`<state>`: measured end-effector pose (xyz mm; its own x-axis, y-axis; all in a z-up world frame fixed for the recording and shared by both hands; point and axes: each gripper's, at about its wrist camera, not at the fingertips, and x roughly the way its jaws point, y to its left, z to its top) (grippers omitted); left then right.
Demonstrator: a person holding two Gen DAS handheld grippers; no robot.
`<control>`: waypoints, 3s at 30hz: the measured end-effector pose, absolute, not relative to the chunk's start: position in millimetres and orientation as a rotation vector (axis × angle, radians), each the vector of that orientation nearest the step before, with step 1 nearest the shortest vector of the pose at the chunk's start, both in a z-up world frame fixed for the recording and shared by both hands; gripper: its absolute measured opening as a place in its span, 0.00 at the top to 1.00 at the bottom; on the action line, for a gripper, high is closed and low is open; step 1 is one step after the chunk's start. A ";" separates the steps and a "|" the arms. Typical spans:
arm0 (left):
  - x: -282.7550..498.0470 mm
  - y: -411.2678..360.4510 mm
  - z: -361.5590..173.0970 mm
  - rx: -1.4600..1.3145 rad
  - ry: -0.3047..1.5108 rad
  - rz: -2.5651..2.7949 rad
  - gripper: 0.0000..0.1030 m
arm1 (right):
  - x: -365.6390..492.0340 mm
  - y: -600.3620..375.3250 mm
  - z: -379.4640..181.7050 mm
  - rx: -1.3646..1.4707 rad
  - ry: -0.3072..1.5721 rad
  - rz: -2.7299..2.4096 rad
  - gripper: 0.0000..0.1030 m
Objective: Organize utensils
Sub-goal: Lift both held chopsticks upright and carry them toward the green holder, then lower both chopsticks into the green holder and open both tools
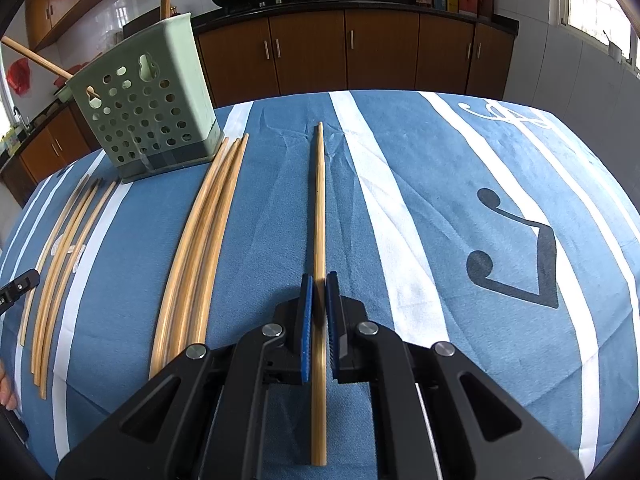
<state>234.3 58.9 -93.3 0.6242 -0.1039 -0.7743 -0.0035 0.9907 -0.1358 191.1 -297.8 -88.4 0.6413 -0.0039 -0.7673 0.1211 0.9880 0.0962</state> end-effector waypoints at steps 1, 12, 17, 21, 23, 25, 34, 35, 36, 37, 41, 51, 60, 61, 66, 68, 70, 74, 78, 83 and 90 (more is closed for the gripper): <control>234.4 59.0 -93.3 -0.130 0.895 -0.058 0.91 | 191.0 -298.1 -88.3 0.145 0.873 -0.071 0.92; 217.6 47.2 -93.6 -0.038 0.900 -0.045 0.91 | 174.8 -297.3 -88.3 0.150 0.876 -0.074 0.92; 211.2 48.4 -94.1 -0.038 0.901 -0.050 0.92 | 169.6 -298.5 -87.6 0.156 0.880 -0.071 0.93; 207.3 48.8 -91.1 -0.040 0.907 -0.058 0.93 | 162.5 -304.3 -77.2 0.193 0.850 -0.071 0.93; 203.9 51.0 -84.3 -0.048 0.889 -0.059 0.93 | 157.9 -307.3 -65.5 0.200 0.812 -0.073 0.93; 201.0 53.8 -75.8 -0.058 0.867 -0.061 0.93 | 154.7 -309.9 -54.1 0.204 0.779 -0.077 0.93; 188.4 59.3 -17.0 -0.094 0.710 -0.072 0.93 | 145.1 -321.3 -5.7 0.218 0.636 -0.085 0.93; 187.0 59.2 -11.0 -0.095 0.693 -0.073 0.93 | 144.9 -322.2 -2.9 0.218 0.628 -0.084 0.93; 185.8 59.2 -5.1 -0.097 0.676 -0.074 0.93 | 144.2 -322.7 0.8 0.217 0.617 -0.083 0.93; 185.0 59.8 -0.6 -0.099 0.664 -0.073 0.93 | 143.2 -323.2 3.8 0.217 0.608 -0.083 0.93; 181.5 61.1 19.6 -0.113 0.612 -0.081 0.93 | 141.0 -323.8 15.4 0.215 0.573 -0.082 0.93; 179.1 55.3 54.2 -0.076 0.540 -0.097 0.93 | 141.9 -321.2 39.9 0.207 0.516 -0.067 0.93; 172.7 30.6 108.1 -0.038 0.461 -0.195 0.93 | 142.4 -314.1 101.5 0.260 0.401 0.044 0.93; 172.9 26.9 113.7 -0.038 0.453 -0.210 0.93 | 141.9 -313.1 108.8 0.267 0.384 0.058 0.93; 173.8 4.6 148.5 -0.052 0.400 -0.273 0.93 | 142.6 -305.3 148.8 0.304 0.290 0.135 0.93; 175.7 -4.2 158.8 -0.052 0.372 -0.271 0.93 | 146.3 -300.6 157.4 0.306 0.264 0.146 0.93; 179.9 -10.3 167.9 -0.060 0.350 -0.272 0.93 | 153.1 -294.6 163.5 0.293 0.243 0.149 0.93; 195.5 -25.1 176.6 -0.078 0.327 -0.261 0.93 | 169.6 -285.0 168.6 0.286 0.225 0.147 0.93; 220.2 -38.5 173.0 -0.070 0.349 -0.249 0.93 | 188.5 -278.2 163.9 0.287 0.249 0.141 0.93; 250.9 -46.3 152.2 -0.056 0.406 -0.247 0.93 | 212.6 -268.7 149.5 0.260 0.308 0.133 0.93; 282.0 -41.5 126.9 -0.073 0.466 -0.251 0.93 | 233.4 -267.1 130.1 0.285 0.377 0.142 0.93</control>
<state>282.0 -41.5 126.9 0.8633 -0.2556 -0.4352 0.2226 0.9667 -0.1262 233.4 -267.1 130.1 0.9203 0.1887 -0.3426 -0.0834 0.9505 0.2995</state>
